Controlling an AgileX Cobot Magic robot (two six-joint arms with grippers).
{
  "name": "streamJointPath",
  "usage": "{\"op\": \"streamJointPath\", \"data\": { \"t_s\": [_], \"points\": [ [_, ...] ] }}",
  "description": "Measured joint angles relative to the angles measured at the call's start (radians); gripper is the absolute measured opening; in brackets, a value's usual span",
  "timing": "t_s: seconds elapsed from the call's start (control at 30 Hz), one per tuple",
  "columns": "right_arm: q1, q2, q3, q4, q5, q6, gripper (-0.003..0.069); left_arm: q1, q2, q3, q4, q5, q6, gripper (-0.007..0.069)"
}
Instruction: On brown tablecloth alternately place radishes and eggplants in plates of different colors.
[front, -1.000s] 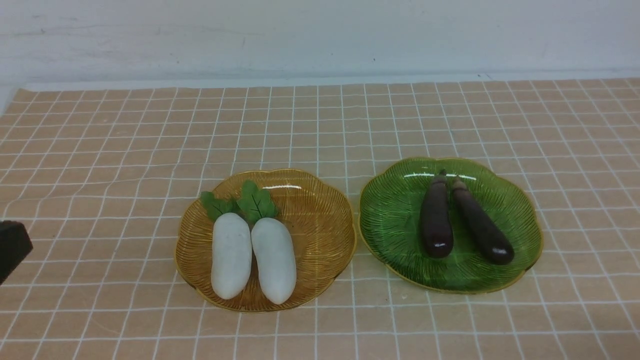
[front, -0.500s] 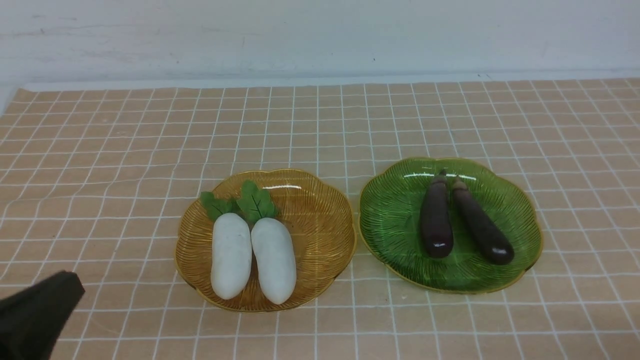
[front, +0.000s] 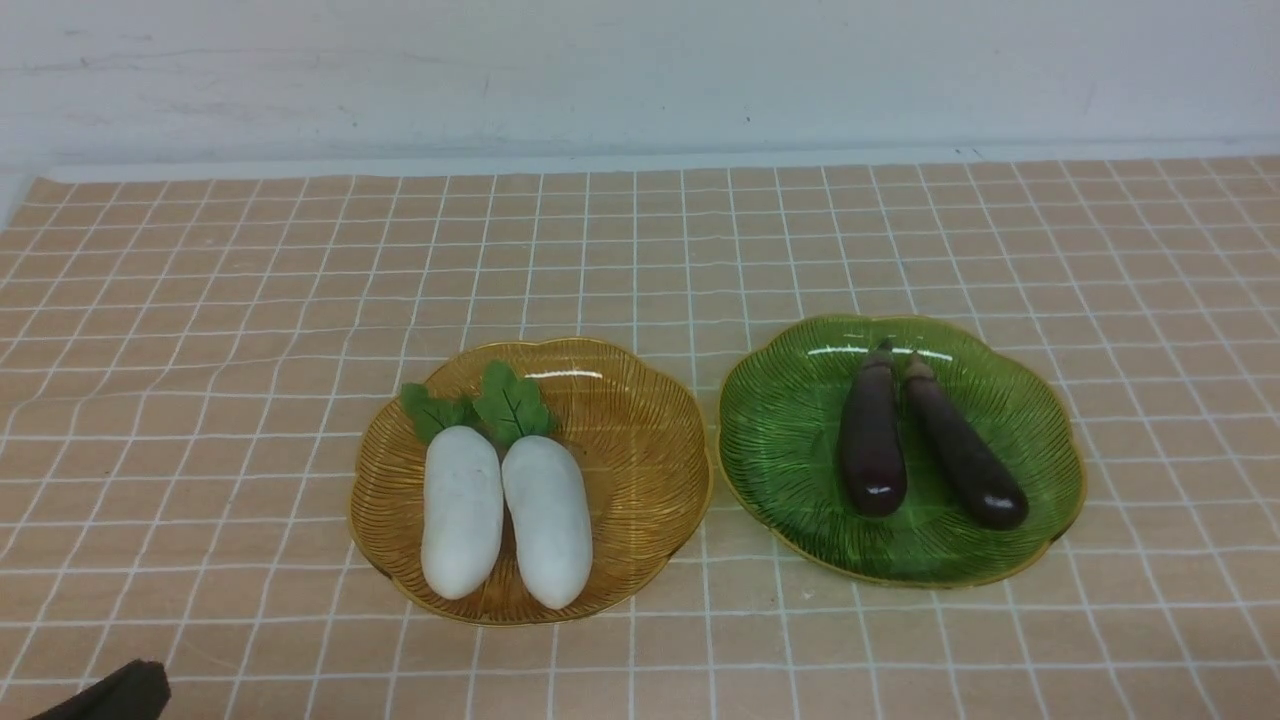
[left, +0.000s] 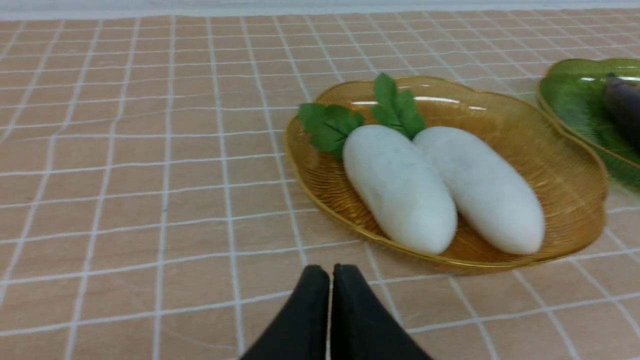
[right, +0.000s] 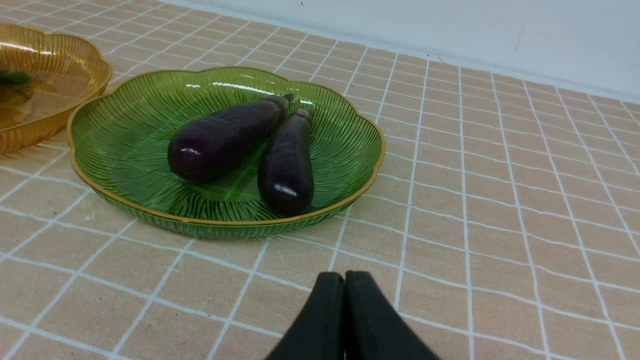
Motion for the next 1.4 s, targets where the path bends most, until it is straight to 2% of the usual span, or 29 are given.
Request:
{"op": "streamJointPath", "data": {
  "t_s": [0.2, 0.4, 1.4],
  "points": [
    [0.000, 0.000, 0.000, 0.000, 0.000, 0.000, -0.0016, 0.103, -0.111, 0.021, 0.047, 0.057, 0.000, -0.0003],
    [0.000, 0.000, 0.000, 0.000, 0.000, 0.000, -0.0016, 0.146, -0.127, 0.021, 0.045, 0.128, 0.000, -0.0003],
    [0.000, 0.000, 0.000, 0.000, 0.000, 0.000, -0.0016, 0.135, -0.127, 0.022, 0.035, 0.167, 0.001, -0.0003]
  ]
}}
